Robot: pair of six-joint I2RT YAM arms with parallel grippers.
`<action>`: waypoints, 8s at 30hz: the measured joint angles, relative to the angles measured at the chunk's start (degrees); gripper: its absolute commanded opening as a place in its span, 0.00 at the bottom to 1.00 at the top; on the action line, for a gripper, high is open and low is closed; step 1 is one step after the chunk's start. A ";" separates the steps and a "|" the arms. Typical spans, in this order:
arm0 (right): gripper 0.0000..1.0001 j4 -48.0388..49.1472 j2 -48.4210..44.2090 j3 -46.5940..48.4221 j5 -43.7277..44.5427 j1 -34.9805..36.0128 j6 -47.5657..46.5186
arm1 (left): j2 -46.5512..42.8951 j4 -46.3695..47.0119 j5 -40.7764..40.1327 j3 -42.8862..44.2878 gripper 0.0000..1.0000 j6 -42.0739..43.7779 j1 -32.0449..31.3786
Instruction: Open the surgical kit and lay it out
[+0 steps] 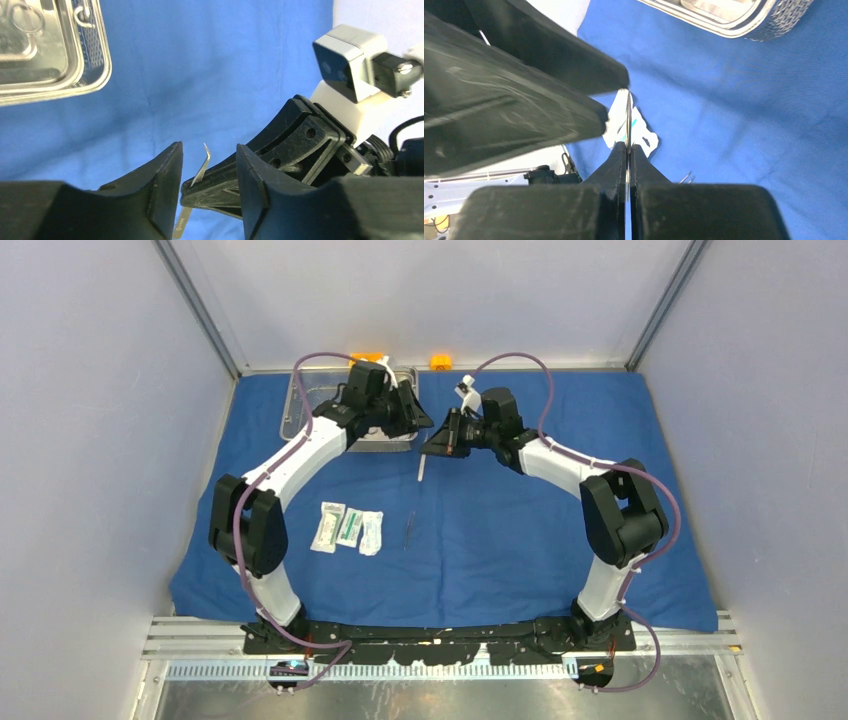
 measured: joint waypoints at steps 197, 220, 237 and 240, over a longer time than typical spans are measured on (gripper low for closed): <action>0.64 -27.41 -27.67 -15.17 -1.64 -30.29 -42.12 | 45.83 -27.06 -6.67 54.40 0.64 39.65 13.16; 0.64 -33.14 -21.53 -12.07 -0.83 -30.29 -47.56 | 45.72 -32.26 -6.16 52.13 0.59 46.93 13.66; 0.63 -33.55 -21.53 -12.07 -0.81 -30.29 -47.60 | 46.93 -33.40 -4.07 54.53 0.32 47.19 13.62; 0.63 -33.55 -21.53 -12.07 -0.79 -30.29 -47.67 | 46.93 -33.31 -3.78 54.60 0.29 47.91 13.38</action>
